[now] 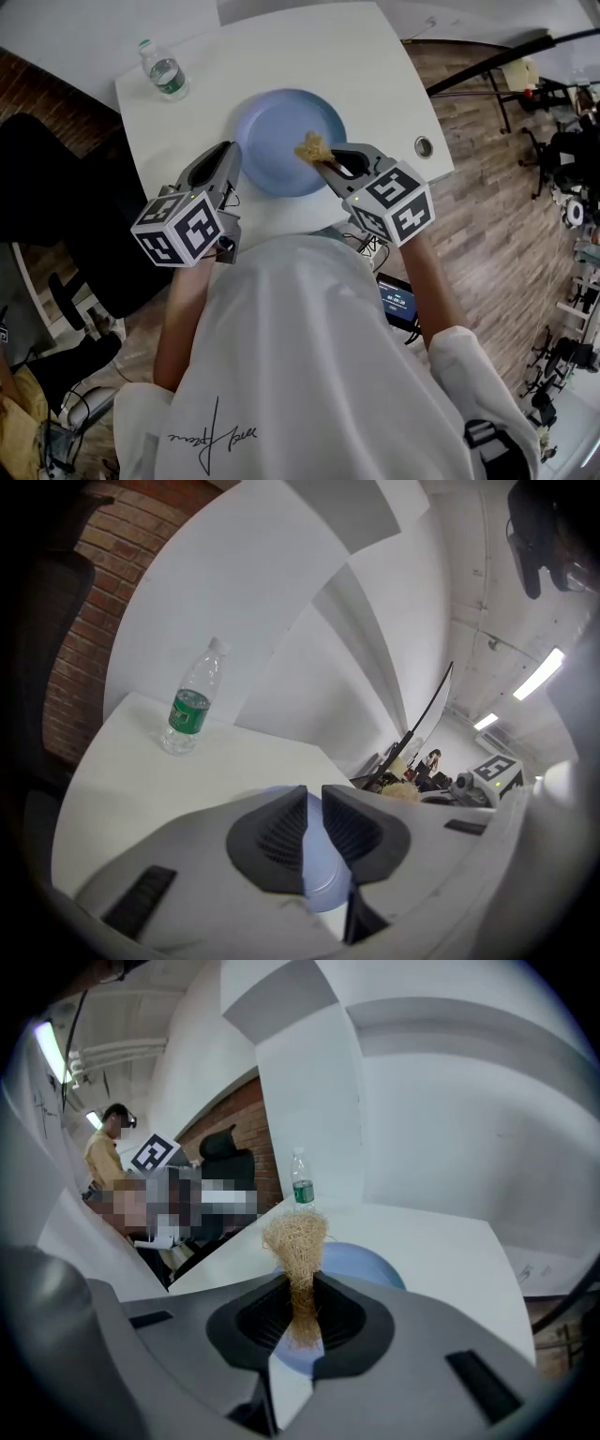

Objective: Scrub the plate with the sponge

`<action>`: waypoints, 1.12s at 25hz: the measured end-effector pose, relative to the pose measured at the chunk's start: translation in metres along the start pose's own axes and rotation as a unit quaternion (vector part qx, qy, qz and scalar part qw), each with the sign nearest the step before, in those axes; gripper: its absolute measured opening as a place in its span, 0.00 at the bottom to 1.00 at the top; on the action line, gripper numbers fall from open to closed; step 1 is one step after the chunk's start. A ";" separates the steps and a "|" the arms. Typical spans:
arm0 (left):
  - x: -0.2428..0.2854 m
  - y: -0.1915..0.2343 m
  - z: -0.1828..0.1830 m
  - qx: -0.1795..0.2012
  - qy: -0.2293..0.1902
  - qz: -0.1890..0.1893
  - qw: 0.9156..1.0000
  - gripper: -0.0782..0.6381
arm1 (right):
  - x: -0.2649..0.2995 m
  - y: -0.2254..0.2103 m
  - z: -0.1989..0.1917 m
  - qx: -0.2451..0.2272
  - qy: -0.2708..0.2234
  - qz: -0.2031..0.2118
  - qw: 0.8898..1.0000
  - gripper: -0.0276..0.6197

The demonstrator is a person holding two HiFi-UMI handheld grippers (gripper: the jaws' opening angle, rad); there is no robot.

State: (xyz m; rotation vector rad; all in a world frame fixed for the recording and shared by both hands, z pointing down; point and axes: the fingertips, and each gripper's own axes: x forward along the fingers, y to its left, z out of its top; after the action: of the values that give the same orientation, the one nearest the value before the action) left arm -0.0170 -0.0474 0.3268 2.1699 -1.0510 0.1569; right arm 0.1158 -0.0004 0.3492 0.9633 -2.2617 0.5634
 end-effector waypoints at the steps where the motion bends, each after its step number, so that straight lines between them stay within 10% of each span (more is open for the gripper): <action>1: -0.003 -0.002 0.004 0.003 -0.004 -0.002 1.000 0.16 | -0.005 0.001 0.005 0.003 -0.011 -0.002 1.000 0.11; 17: -0.037 -0.047 0.051 0.083 -0.060 -0.017 0.995 0.09 | -0.052 0.016 0.064 -0.004 -0.105 -0.015 0.994 0.11; 28: -0.043 -0.055 0.051 0.060 -0.075 -0.028 0.995 0.09 | -0.068 0.030 0.083 -0.021 -0.123 -0.018 0.992 0.11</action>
State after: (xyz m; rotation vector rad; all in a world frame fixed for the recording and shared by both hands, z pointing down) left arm -0.0152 -0.0299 0.2418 2.3480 -1.0862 0.0330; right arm 0.1004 0.0041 0.2390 1.1022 -2.4565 0.3983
